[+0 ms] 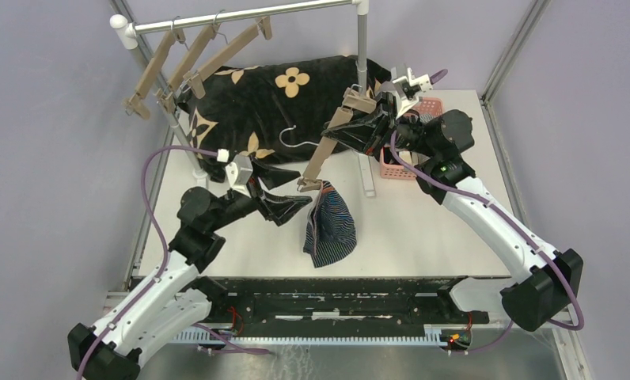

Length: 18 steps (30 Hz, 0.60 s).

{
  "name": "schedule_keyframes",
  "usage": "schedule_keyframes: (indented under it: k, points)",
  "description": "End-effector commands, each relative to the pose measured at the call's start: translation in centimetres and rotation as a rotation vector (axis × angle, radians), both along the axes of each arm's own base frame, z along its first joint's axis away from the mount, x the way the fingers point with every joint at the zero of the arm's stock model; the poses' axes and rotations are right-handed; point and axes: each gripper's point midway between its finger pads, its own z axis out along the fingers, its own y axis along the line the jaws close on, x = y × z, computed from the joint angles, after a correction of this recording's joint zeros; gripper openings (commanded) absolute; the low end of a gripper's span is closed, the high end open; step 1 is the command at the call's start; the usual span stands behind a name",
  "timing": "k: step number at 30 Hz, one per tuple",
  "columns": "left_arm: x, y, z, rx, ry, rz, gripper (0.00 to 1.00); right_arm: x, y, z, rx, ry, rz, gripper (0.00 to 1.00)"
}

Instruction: Remove the underwear clipped to the hanger

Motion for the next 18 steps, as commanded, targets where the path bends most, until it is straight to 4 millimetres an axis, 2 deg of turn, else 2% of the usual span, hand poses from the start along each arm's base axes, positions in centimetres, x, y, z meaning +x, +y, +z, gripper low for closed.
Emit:
schedule_keyframes:
  k: [1, 2, 6, 15, 18]
  points:
    - [-0.7, 0.9, 4.0, -0.049, -0.095, 0.033, 0.92, -1.2, -1.0, 3.2, 0.068, -0.106, -0.022, 0.01]
    - [-0.6, 0.9, 3.7, -0.043, -0.092, 0.034, 1.0, -1.3, -1.0, 3.3, 0.071, -0.108, -0.02, 0.01]
    - [-0.2, 0.4, 2.9, -0.038, -0.077, 0.023, 1.0, -1.6, -1.1, 3.8, 0.079, -0.116, -0.013, 0.01]
    - [0.8, -0.5, 2.0, -0.025, -0.071, 0.003, 0.95, -2.2, -1.4, 5.2, 0.118, -0.132, 0.005, 0.01]
    - [0.6, -0.4, 2.3, -0.03, -0.084, 0.003, 0.89, -2.3, -1.3, 5.3, 0.125, -0.128, 0.016, 0.01]
